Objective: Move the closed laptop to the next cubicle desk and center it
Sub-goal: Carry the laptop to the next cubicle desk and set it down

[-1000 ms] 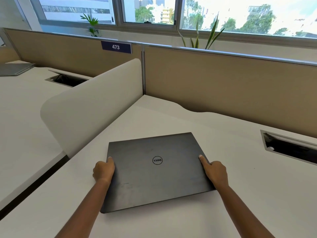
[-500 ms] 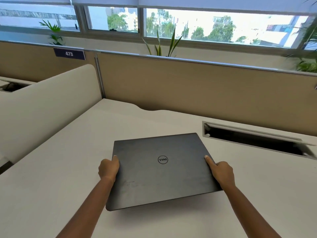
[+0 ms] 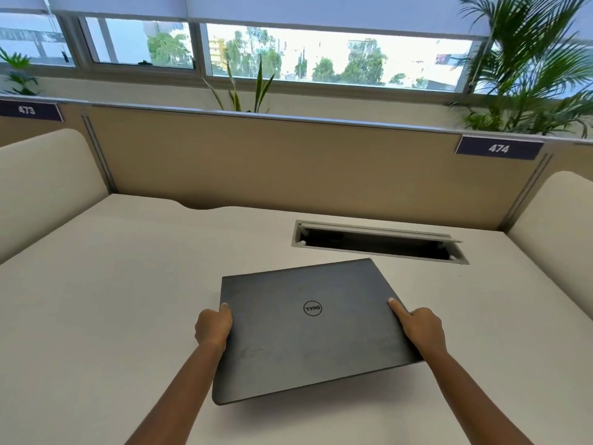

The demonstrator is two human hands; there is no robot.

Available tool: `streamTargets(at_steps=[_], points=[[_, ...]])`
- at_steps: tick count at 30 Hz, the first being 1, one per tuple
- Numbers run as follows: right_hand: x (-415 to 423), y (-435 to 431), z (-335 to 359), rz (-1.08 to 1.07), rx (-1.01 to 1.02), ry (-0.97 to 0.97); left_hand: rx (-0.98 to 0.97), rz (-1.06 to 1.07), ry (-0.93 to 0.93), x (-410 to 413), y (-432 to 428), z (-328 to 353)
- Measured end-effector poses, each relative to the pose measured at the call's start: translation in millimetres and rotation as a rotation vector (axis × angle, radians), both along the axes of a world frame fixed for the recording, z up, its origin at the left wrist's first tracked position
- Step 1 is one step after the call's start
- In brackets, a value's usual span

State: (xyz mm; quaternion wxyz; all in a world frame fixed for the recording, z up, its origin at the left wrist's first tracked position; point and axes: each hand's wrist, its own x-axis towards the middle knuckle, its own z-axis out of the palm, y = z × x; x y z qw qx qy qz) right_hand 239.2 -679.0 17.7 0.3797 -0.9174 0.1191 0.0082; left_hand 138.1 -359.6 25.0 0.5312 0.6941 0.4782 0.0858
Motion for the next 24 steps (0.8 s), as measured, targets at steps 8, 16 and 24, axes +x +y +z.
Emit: streamTargets(at_steps=[8, 16, 24], points=[[4, -38, -24, -0.106, 0.024, 0.049, 0.034, -0.082, 0.043, 34, -31, -9], [12, -43, -39, -0.145, 0.018, 0.044, 0.068, -0.103, 0.097, 56, -38, -18], [26, -44, -45, -0.164, 0.021, 0.040, 0.093, -0.123, 0.124, 75, -38, -27]])
